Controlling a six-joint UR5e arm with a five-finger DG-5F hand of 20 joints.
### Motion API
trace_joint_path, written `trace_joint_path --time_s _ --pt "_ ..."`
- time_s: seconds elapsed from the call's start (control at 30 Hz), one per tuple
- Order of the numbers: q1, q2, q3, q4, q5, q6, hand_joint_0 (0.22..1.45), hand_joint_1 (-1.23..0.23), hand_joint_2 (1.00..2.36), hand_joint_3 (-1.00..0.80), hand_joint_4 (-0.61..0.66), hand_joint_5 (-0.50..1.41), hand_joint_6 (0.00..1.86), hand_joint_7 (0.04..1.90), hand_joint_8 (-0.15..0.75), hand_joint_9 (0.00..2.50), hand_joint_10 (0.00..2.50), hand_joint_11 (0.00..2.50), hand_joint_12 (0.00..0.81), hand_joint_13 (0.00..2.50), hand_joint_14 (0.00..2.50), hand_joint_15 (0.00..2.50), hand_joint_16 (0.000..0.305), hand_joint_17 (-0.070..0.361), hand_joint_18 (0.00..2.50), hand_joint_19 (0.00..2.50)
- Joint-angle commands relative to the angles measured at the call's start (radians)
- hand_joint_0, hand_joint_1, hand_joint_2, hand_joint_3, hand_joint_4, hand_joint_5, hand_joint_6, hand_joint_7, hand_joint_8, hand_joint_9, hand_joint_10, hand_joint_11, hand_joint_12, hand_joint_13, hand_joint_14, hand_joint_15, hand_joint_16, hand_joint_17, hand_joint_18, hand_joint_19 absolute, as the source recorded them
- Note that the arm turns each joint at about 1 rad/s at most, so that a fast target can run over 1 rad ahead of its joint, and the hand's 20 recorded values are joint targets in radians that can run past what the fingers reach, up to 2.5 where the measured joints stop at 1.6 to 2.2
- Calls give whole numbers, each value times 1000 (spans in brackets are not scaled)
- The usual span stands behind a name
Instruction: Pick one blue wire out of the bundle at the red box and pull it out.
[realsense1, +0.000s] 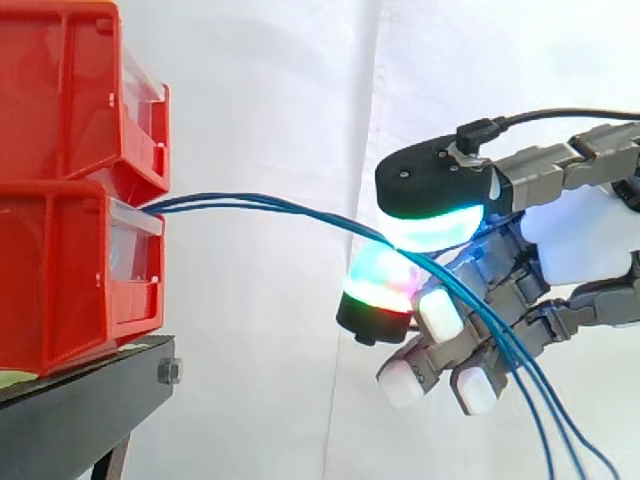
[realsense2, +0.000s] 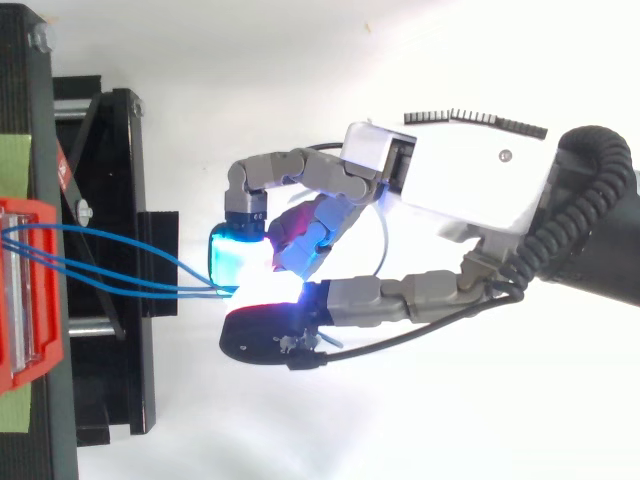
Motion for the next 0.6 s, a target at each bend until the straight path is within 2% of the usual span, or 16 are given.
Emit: trace_joint_path --time_s 0.0,0.13,0.2,0.27,0.37,0.57 --pt "0 1 0 0 -1 0 578 -774 1004 81 248 -79 704 1072 267 1178 23 539 429 743 15 386 75 169 742 704" --pt "0 -1 0 -2 1 0 571 -797 1006 65 259 -96 760 974 274 1194 24 600 437 748 16 409 75 168 738 713" --pt "0 1 0 0 1 0 543 -807 1014 -64 237 -103 801 957 267 1193 23 603 423 738 16 409 72 162 713 721" --pt "0 -1 0 -2 -1 0 541 -791 1015 -110 201 -91 804 1007 253 1224 24 573 411 737 17 401 70 157 697 732" --pt "0 1 0 0 -1 0 547 -768 1013 -49 142 -87 807 1011 275 1200 20 495 419 753 15 389 72 163 736 716" --pt "0 1 0 0 -1 0 579 -774 1006 66 91 -114 856 920 284 1168 24 562 436 746 16 409 75 168 754 709"
